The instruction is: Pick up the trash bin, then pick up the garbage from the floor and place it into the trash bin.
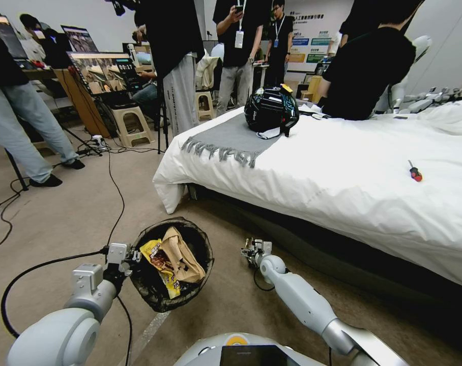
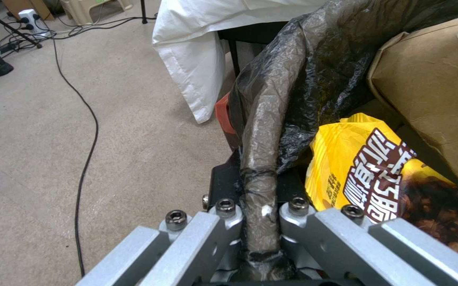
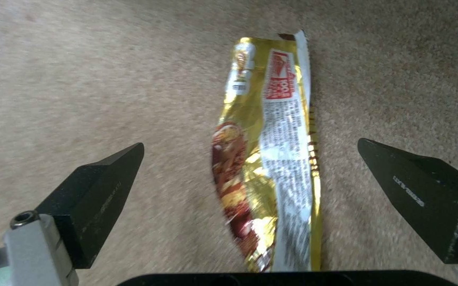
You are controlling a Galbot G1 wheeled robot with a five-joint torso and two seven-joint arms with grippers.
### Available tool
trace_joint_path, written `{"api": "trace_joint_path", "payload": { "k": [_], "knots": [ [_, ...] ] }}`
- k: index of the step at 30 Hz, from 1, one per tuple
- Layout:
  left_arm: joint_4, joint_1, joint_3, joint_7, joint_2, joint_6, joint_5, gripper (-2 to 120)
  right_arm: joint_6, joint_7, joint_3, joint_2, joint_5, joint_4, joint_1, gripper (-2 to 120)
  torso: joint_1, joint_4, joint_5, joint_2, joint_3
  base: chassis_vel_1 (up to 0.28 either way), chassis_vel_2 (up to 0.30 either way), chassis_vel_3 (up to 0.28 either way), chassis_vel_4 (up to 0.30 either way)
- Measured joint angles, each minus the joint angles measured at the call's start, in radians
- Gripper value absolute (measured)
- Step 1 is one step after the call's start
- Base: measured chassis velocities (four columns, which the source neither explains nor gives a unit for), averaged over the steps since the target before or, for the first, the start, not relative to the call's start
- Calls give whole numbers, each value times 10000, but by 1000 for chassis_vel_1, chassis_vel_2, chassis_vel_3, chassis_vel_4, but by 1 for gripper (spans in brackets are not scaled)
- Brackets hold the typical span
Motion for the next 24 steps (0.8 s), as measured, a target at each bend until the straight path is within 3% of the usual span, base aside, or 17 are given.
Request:
{"api": "trace_joint_path", "payload": {
  "k": [24],
  "knots": [
    [144,-47,41,31,52,-29,0,1,373,-373,29,569,-677,-1789,685,100,0,-1,-1,0,0,0,0,0,0]
  ]
}}
